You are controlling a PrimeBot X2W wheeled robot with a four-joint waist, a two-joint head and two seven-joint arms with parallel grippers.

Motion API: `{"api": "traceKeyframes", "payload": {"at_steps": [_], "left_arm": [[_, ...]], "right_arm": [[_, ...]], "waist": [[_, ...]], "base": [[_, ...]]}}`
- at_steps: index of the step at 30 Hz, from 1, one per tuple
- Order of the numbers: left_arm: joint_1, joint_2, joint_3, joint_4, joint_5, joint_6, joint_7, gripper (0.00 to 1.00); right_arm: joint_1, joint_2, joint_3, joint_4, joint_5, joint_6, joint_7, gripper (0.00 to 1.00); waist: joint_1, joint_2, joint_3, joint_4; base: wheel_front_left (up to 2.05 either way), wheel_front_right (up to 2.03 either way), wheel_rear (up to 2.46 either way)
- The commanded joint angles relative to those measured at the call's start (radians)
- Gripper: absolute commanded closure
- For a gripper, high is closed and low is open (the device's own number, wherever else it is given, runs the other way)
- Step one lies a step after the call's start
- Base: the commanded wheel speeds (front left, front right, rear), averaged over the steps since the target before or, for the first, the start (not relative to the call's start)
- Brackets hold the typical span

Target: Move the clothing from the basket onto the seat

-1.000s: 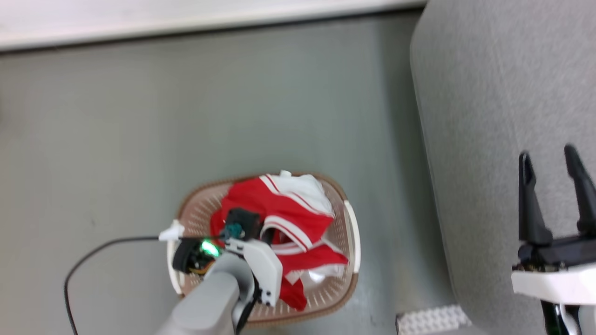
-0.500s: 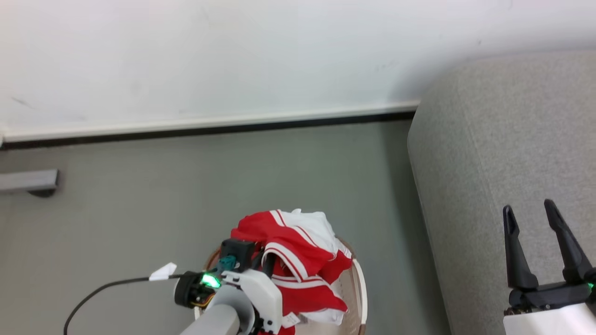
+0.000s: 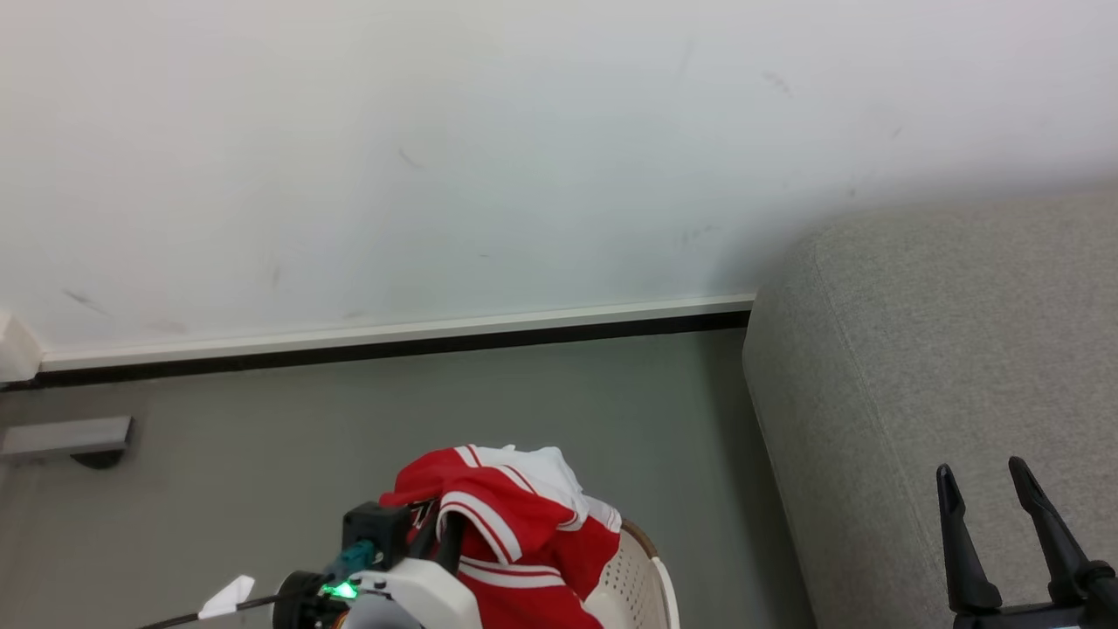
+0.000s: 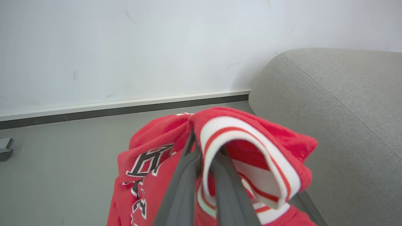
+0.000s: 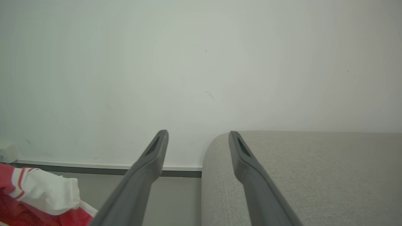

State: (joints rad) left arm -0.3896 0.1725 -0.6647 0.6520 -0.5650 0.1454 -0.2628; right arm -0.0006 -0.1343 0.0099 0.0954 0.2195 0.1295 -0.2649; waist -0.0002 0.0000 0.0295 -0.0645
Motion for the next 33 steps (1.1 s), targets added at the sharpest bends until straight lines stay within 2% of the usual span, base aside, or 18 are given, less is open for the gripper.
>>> {"api": "traceKeyframes", "payload": {"at_steps": [1,12,33], "left_arm": [[0.027,0.017,0.011,-0.027,0.005,0.009,-0.003,1.0],[0.129,0.066,0.05,-0.159,0.005,0.049,-0.003,1.0],[0.122,0.106,0.052,-0.243,0.006,0.081,0.01,1.0]], "right_arm": [[0.018,-0.006,-0.007,0.015,-0.013,0.002,0.001,0.0],[0.049,-0.021,0.0,0.104,0.0,0.002,0.001,0.0],[0.019,-0.04,0.02,0.155,0.01,0.002,0.001,0.0]], "waist": [[0.0002,0.0,-0.021,-0.008],[0.0002,0.0,-0.069,-0.02],[0.0002,0.0,-0.063,0.008]], "base": [[0.0,0.0,0.0],[0.0,0.0,0.0],[0.0,0.0,0.0]]}}
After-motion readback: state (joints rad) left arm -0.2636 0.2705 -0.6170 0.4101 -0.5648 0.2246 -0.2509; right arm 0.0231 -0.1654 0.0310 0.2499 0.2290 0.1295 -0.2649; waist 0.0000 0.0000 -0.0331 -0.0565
